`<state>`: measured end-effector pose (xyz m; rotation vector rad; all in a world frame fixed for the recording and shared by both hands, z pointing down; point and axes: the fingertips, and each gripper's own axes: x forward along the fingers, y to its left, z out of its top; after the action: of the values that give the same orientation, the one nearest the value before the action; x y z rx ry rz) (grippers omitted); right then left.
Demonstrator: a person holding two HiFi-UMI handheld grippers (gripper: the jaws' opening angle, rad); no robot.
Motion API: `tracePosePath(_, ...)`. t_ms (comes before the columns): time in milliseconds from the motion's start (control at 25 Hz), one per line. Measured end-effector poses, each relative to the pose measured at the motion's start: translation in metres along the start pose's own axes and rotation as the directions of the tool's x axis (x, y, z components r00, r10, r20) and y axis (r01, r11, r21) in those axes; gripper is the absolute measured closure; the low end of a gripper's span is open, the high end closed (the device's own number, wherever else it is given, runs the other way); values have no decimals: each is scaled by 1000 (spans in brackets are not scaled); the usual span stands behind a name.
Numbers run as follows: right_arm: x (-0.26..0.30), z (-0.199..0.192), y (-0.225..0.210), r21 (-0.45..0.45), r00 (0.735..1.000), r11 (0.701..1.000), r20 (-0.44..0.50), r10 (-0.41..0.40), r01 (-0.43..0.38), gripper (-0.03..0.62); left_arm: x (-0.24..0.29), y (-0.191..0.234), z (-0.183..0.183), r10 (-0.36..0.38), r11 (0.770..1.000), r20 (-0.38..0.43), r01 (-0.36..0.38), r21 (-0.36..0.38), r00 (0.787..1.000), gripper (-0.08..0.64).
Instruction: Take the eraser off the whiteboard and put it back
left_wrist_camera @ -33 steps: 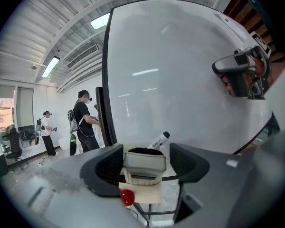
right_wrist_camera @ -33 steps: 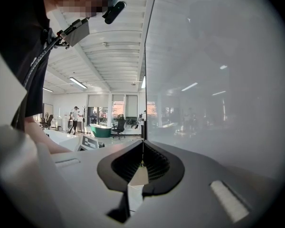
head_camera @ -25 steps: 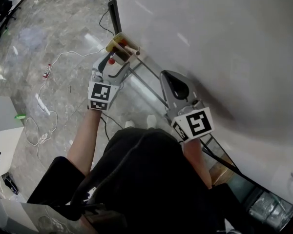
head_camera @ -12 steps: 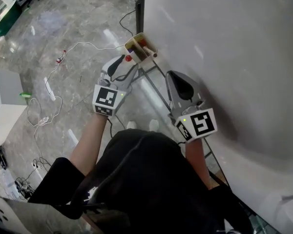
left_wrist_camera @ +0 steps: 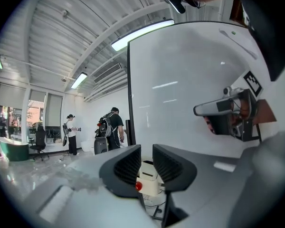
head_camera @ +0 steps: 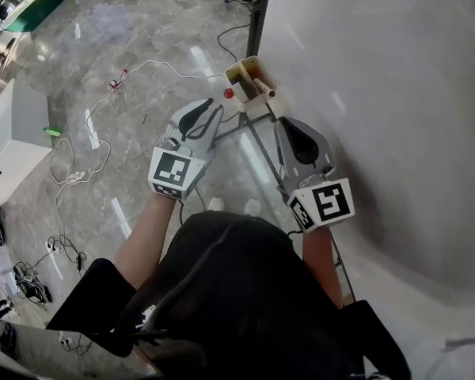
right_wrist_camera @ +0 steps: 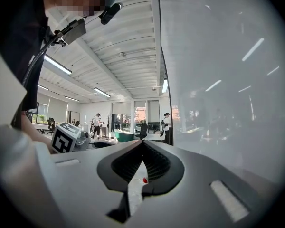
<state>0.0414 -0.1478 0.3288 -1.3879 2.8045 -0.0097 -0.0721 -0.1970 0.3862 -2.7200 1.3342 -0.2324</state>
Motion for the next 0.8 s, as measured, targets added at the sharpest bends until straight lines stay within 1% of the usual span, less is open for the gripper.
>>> tracePosePath(280, 0, -1, 8, 5, 1000, 1000, 2, 29, -29, 583, -18, 0, 18, 31, 1000, 41, -30, -8, 999, 522)
tracePosePath(440, -2, 0, 11, 3, 999, 999, 2, 33, -33, 583, -23, 0, 19, 37, 999, 46, -37, -3, 998, 540)
tracePosePath(560, -3, 0, 11, 2, 1000, 1000, 1, 30, -30, 583, -24, -1, 20, 43, 999, 48, -42, -20, 998, 552)
tracePosePath(720, -5, -4, 10, -1, 1000, 1000, -5, 24, -24, 583, -24, -3, 15, 29, 1000, 41, -29, 5, 999, 552)
tracePosePath(800, -4, -3, 11, -2, 1000, 1000, -4, 21, -21, 583, -26, -3, 16, 28, 1000, 46, -28, 6, 999, 555)
